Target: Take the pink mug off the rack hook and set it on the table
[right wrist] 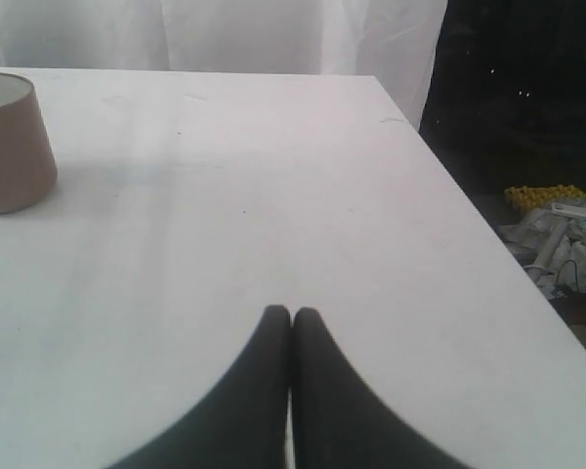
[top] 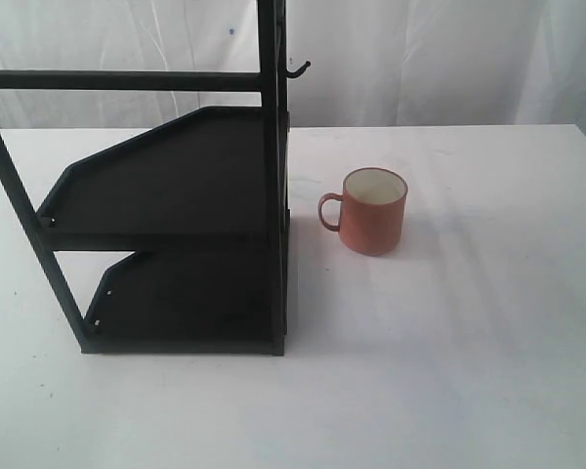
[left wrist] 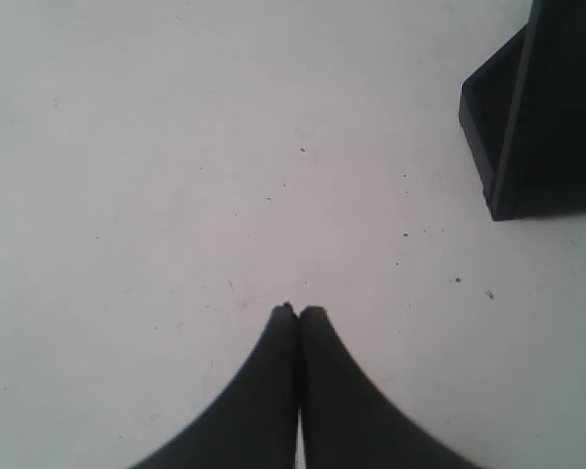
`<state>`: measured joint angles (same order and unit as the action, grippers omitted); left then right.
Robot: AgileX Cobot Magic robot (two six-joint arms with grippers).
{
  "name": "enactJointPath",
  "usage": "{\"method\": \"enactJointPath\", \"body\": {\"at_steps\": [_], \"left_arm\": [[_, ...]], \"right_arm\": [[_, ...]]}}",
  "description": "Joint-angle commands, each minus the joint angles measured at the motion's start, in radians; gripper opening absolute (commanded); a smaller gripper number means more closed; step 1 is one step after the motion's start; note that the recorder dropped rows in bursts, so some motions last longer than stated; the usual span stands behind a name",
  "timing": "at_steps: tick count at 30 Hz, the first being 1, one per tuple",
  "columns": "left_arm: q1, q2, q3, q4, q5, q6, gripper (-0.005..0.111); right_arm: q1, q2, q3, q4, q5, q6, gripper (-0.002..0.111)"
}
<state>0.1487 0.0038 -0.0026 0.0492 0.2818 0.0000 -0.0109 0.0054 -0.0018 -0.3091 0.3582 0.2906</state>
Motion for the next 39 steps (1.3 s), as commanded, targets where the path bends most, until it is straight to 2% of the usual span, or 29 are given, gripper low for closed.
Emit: {"method": "enactJointPath", "body": {"at_steps": [1,10,39], "left_arm": [[0.000,-0.004,0.003,-0.004,-0.002,0.000,0.000],[-0.021,-0.004,0.003,-0.004,-0.002,0.000,0.000],[-0.021,-0.004,0.003,-0.004,-0.002,0.000,0.000]], "right_arm": [[0.001,-0.005,0.002,0.002,-0.005,0.006,0.000],[0.001,-0.005,0.002,0.002,-0.005,0.006,0.000],[0.001,-0.005,0.002,0.002,-0.005,0.006,0.000]]}}
